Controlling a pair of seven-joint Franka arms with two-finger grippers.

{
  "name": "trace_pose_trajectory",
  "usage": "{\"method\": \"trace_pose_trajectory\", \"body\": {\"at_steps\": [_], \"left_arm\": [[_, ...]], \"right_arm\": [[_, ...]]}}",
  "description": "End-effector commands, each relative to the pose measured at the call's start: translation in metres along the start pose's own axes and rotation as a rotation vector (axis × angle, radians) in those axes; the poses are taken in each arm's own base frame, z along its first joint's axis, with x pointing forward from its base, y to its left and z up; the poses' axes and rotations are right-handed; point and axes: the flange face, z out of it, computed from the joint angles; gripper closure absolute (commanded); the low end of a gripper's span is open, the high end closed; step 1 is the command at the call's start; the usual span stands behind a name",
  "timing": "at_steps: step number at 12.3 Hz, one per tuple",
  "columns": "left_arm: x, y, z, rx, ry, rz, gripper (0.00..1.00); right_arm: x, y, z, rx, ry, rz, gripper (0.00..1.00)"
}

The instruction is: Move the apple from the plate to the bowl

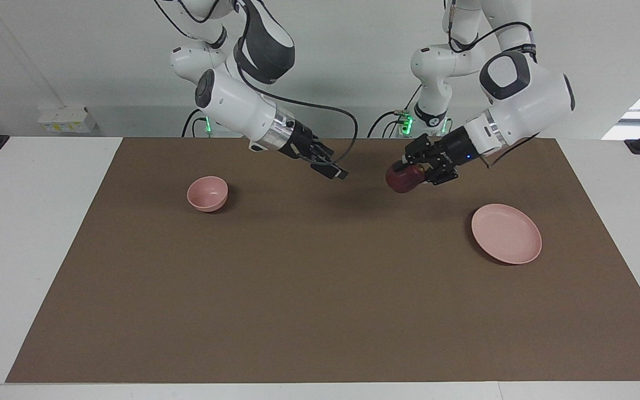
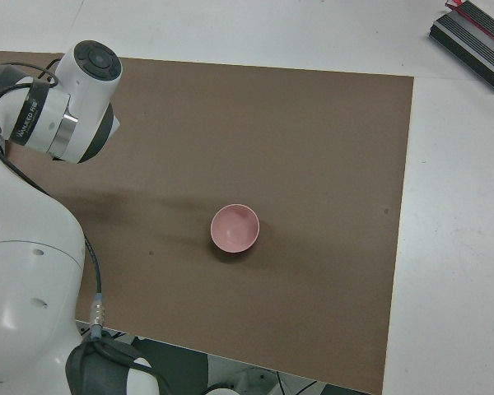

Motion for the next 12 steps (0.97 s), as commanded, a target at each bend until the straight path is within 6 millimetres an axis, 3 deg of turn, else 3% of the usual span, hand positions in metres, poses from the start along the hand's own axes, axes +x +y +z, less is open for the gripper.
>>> {"method": "trace_pose_trajectory", "body": {"at_steps": [1,3,6,9,12], "left_arm": [[-0.020,0.025,0.016,-0.039,-0.023,-0.027,1.00],[-0.027,0.043,0.031,-0.041,-0.046,-0.025,1.00],[-0.031,0.053,0.039,-0.045,-0.049,-0.032,1.00],[-0.030,0.069,0.052,-0.029,0.001,-0.039,1.00],[-0.028,0.068,0.050,-0.024,0.018,-0.041,1.00]], "right_arm": [[-0.009,-0.004,0.024,0.015,-0.024,0.045,0.00],[-0.011,-0.006,0.036,0.055,-0.017,0.071,0.00],[-0.019,-0.002,0.052,0.038,-0.023,0.068,0.00],[-0.026,-0.005,0.049,0.035,-0.072,0.082,0.00],[-0.025,-0.002,0.047,-0.012,-0.119,0.100,0.00]]}}
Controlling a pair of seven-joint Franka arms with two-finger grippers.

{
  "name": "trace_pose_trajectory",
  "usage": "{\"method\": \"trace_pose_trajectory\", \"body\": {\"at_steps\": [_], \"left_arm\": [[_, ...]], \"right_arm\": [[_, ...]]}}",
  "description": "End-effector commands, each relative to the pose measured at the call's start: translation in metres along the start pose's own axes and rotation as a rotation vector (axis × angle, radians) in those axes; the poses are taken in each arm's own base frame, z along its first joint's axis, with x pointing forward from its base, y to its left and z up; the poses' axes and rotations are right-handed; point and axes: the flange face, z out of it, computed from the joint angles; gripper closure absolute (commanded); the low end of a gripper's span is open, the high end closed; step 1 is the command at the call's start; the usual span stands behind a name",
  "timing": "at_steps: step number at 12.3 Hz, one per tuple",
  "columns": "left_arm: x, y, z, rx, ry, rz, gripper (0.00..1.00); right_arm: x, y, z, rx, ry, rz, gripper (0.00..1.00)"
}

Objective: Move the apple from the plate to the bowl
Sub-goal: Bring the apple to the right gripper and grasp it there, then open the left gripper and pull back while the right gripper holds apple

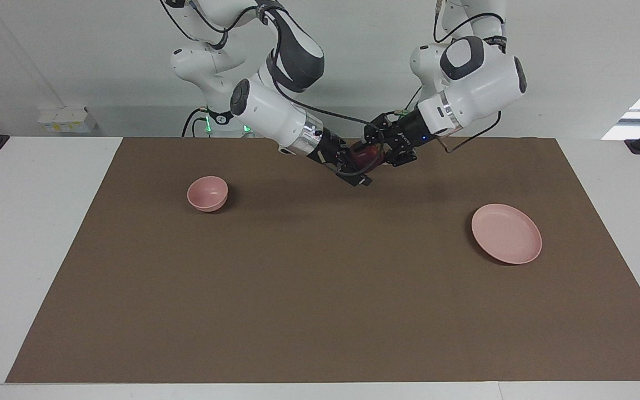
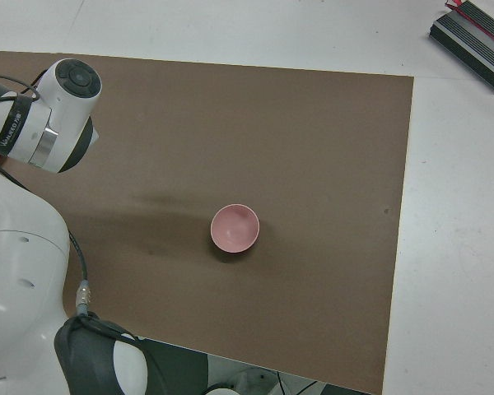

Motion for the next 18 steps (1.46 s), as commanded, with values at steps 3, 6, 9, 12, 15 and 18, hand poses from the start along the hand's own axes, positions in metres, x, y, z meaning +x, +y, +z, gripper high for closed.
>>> {"method": "trace_pose_trajectory", "body": {"at_steps": [3,6,9,12,15,18], "left_arm": [[-0.008,0.009,0.009,-0.012,0.011,-0.028,1.00],[-0.010,0.014,0.013,-0.014,0.003,-0.032,1.00],[-0.012,0.015,0.014,-0.016,-0.012,-0.072,1.00],[-0.008,0.022,0.008,-0.010,0.013,-0.116,0.01],[-0.013,0.030,-0.009,0.003,0.024,-0.139,0.00],[-0.014,0.023,-0.059,0.178,0.012,-0.111,0.00]], "right_arm": [[-0.012,-0.006,-0.007,-0.016,-0.084,0.042,0.93],[-0.014,-0.006,-0.011,-0.013,-0.076,0.064,1.00],[-0.011,-0.007,-0.023,-0.006,-0.068,0.066,1.00],[0.005,-0.006,-0.051,-0.054,-0.039,0.058,1.00],[0.024,-0.007,-0.093,-0.087,0.013,0.030,1.00],[0.039,0.000,-0.126,-0.148,0.113,-0.034,1.00]]}}
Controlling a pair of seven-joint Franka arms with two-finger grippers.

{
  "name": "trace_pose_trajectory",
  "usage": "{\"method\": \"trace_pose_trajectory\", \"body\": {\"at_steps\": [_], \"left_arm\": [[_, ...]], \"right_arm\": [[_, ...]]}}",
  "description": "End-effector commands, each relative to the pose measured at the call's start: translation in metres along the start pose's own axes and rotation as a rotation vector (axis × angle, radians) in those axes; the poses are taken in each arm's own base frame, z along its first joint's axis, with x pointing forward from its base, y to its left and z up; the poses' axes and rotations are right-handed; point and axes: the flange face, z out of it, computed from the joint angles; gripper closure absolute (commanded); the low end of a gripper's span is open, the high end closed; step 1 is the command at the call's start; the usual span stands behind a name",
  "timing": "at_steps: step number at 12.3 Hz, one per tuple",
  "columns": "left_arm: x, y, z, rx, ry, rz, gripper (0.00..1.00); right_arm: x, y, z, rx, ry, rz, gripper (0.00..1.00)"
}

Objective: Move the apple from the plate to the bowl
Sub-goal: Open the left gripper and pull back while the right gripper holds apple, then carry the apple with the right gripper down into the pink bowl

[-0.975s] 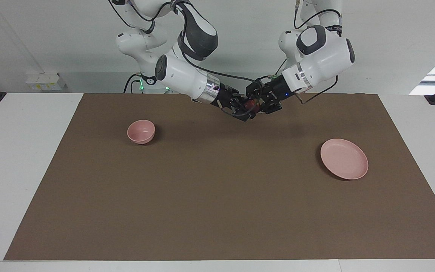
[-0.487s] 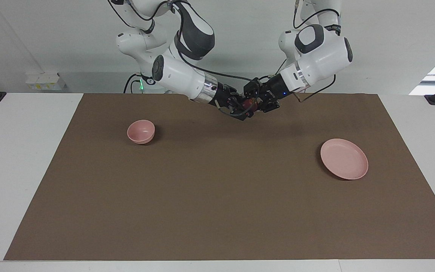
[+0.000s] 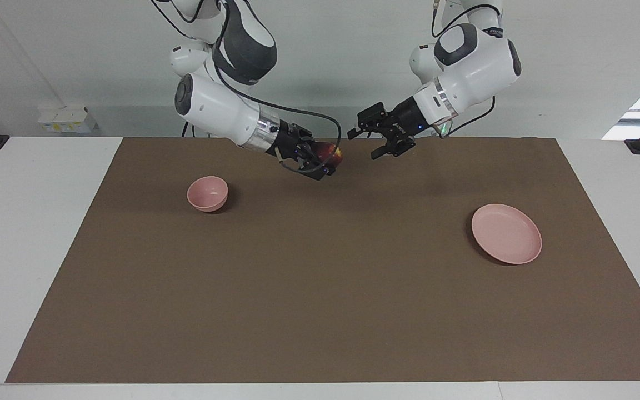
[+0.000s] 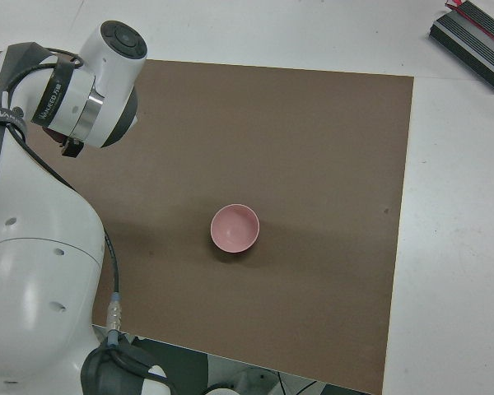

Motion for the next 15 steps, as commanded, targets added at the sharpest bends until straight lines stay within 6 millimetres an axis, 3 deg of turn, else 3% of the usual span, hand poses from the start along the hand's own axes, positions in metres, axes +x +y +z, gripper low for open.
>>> {"method": "trace_pose_trajectory", "body": {"at_steps": [1,4,6,7,10,12,15], "left_arm": [[-0.004,-0.011,-0.056,0.219,0.013,0.025,0.00],[-0.001,-0.042,-0.102,0.546,0.015,0.072,0.00],[-0.001,-0.057,-0.116,0.729,-0.005,0.095,0.00],[0.003,-0.064,-0.132,0.782,-0.010,0.091,0.00],[0.028,-0.082,-0.169,0.779,-0.035,0.064,0.00],[0.048,-0.082,-0.188,0.823,-0.014,0.079,0.00],[0.052,-0.087,-0.192,0.823,-0.014,0.070,0.00]], "right_arm": [[0.007,0.014,-0.025,-0.060,0.104,-0.075,1.00],[0.029,0.029,-0.035,-0.191,0.270,-0.203,1.00],[0.041,0.038,-0.039,-0.269,0.378,-0.307,1.00],[0.055,0.044,-0.046,-0.294,0.406,-0.344,1.00],[0.120,0.072,-0.062,-0.395,0.436,-0.469,1.00],[0.161,0.095,-0.067,-0.449,0.470,-0.514,1.00],[0.210,0.137,-0.054,-0.436,0.505,-0.614,1.00]]}}
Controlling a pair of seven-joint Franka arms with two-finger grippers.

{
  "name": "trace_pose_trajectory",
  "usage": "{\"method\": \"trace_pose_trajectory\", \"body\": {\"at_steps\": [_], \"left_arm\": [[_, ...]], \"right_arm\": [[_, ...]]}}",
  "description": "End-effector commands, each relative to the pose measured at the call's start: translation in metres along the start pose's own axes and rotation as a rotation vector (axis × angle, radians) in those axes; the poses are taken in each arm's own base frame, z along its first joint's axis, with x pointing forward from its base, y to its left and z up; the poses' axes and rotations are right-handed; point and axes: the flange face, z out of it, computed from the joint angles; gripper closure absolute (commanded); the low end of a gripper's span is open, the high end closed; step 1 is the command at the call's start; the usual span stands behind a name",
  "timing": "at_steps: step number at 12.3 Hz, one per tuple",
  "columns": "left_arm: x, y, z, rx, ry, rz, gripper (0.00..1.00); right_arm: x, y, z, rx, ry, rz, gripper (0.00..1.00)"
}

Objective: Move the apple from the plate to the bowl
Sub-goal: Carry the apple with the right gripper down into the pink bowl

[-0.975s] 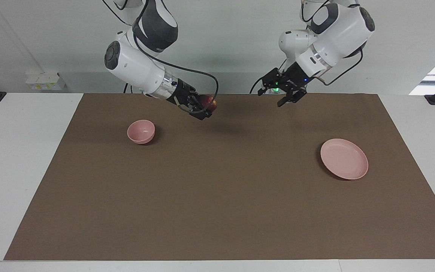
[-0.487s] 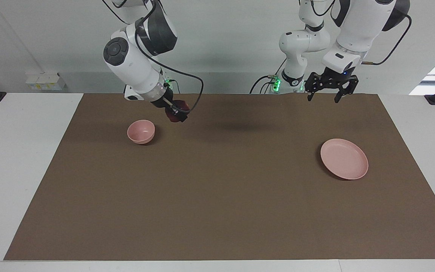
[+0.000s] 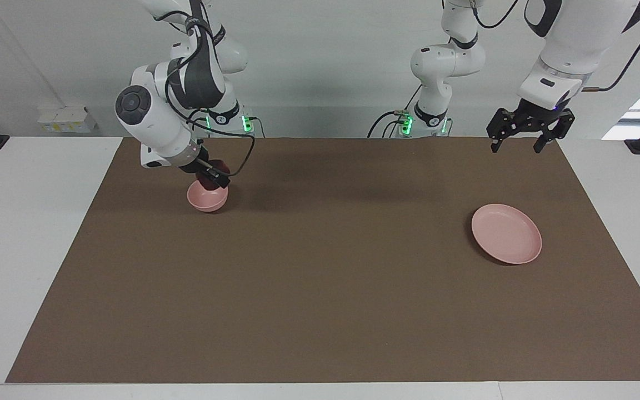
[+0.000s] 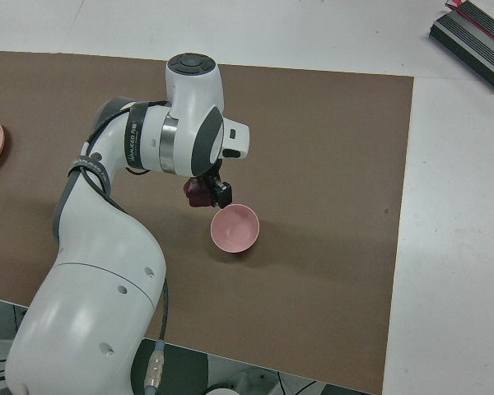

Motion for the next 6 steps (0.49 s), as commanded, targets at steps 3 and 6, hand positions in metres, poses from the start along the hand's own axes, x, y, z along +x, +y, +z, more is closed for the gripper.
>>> {"method": "trace_pose_trajectory", "body": {"at_steps": [3,6], "left_arm": [[0.001,-0.005,-0.003,0.016,-0.021,0.008,0.00],[0.000,0.000,-0.002,0.013,-0.025,0.016,0.00]], "right_arm": [[-0.007,0.042,0.062,-0.004,0.074,-0.053,1.00],[-0.001,0.046,0.091,-0.034,0.120,-0.074,1.00]]}}
